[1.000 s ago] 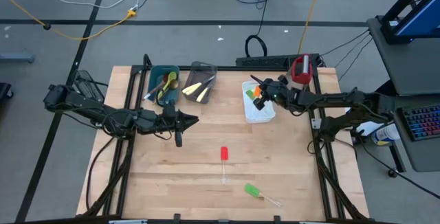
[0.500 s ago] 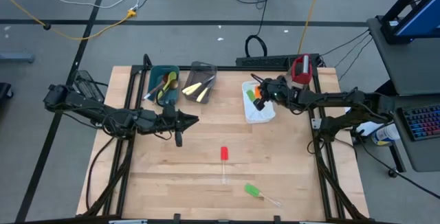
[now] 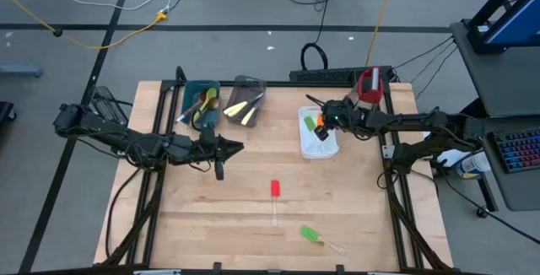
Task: Pick & Place Kitchen Items
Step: Put the orange spatula into the white bin, then put the green spatula into the white bin
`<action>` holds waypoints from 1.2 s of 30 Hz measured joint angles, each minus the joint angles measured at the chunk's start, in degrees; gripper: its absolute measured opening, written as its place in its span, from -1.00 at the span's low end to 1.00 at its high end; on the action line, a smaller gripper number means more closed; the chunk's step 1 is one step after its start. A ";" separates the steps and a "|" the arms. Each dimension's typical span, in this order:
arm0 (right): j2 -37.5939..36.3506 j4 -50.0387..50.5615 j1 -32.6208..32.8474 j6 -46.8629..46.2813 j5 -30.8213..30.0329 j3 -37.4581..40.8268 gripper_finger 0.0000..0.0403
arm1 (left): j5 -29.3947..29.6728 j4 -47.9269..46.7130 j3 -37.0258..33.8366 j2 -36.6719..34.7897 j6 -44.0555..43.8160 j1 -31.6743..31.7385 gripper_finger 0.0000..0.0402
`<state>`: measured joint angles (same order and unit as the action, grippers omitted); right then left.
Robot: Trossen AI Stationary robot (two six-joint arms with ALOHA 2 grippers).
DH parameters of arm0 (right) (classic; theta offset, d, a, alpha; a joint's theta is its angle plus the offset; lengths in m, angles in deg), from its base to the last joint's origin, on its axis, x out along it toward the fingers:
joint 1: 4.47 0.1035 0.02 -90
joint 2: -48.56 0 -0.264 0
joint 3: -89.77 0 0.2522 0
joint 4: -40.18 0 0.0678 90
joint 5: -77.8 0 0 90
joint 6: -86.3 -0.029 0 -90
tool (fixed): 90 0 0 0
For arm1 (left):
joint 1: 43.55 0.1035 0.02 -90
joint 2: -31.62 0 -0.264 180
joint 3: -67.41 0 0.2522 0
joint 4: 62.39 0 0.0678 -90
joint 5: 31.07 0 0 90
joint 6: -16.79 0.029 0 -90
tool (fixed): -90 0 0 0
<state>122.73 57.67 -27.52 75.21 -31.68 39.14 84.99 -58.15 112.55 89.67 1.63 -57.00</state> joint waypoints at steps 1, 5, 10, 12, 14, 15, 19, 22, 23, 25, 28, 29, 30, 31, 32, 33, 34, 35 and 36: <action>0.00 0.00 0.00 0.00 0.00 0.00 -0.92 | 0.00 0.00 0.00 0.00 -0.02 0.00 -0.78; 0.00 0.00 0.00 0.00 -0.02 0.00 -0.78 | 0.00 0.02 0.00 0.00 -0.07 0.00 -0.78; 0.00 0.00 0.00 0.00 -0.04 0.00 -0.59 | 0.00 0.04 0.00 0.00 -0.07 0.00 -0.78; 0.00 0.00 0.00 -0.20 -0.04 0.00 -0.52 | 0.00 0.03 0.00 0.00 -0.07 0.00 -0.78; 0.00 0.00 0.00 -0.22 -0.07 0.00 -0.46 | 0.00 0.03 0.00 0.00 -0.07 0.00 -0.78; 0.00 0.00 0.00 -0.22 -0.07 0.00 -0.43 | 0.00 0.04 0.00 0.00 -0.07 -0.01 -0.78; 0.00 0.00 0.00 -0.22 -0.07 0.00 -0.34 | 0.00 0.04 0.00 0.00 -0.07 0.00 -0.78; 0.00 0.00 0.00 -0.24 -0.07 0.00 -0.30 | 0.00 0.04 -0.02 0.00 -0.04 0.00 -0.78; 0.00 -0.02 0.00 -0.22 -0.05 0.00 -0.29 | 0.00 0.04 0.00 0.00 -0.04 0.00 -0.78; 0.00 -0.25 0.00 -0.22 0.01 0.00 -0.29 | 0.00 0.03 0.00 0.00 -0.04 0.00 -0.78; 0.00 -1.85 0.72 -0.22 0.04 0.00 -0.29 | 0.00 0.04 0.00 0.00 -0.04 0.00 -0.78; 0.00 -2.71 1.02 -0.20 0.07 0.00 -0.29 | 0.00 0.02 -0.02 0.00 -0.04 0.00 -0.78; 0.00 -3.56 1.32 -0.18 0.15 0.00 -0.29 | 0.00 0.02 0.00 0.00 -0.04 0.00 -0.78; 0.00 -4.35 1.56 0.17 0.21 0.00 -0.29 | 0.00 0.03 0.00 0.01 -0.04 0.00 -0.78; 0.00 -5.05 1.87 0.78 0.22 0.00 -0.29 | 0.00 0.03 -0.02 0.00 -0.04 0.00 -0.78; 0.00 -5.63 2.20 1.34 0.15 0.00 -0.29 | 0.00 0.02 -0.02 0.00 -0.03 0.00 -0.78; 0.00 -6.25 2.52 1.57 0.08 0.00 -0.28 | 0.00 0.02 -0.01 0.01 -0.04 0.00 -0.78; 0.00 -6.81 2.78 1.64 0.08 0.00 -0.28 | 0.00 0.02 -0.01 0.00 -0.04 0.00 -0.78; 0.00 -7.48 2.97 1.73 0.07 0.00 -0.27 | 0.00 0.03 0.00 0.01 -0.04 0.00 -0.78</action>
<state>122.73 50.19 -24.55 76.94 -31.61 39.14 84.99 -58.13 112.54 89.67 1.59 -57.00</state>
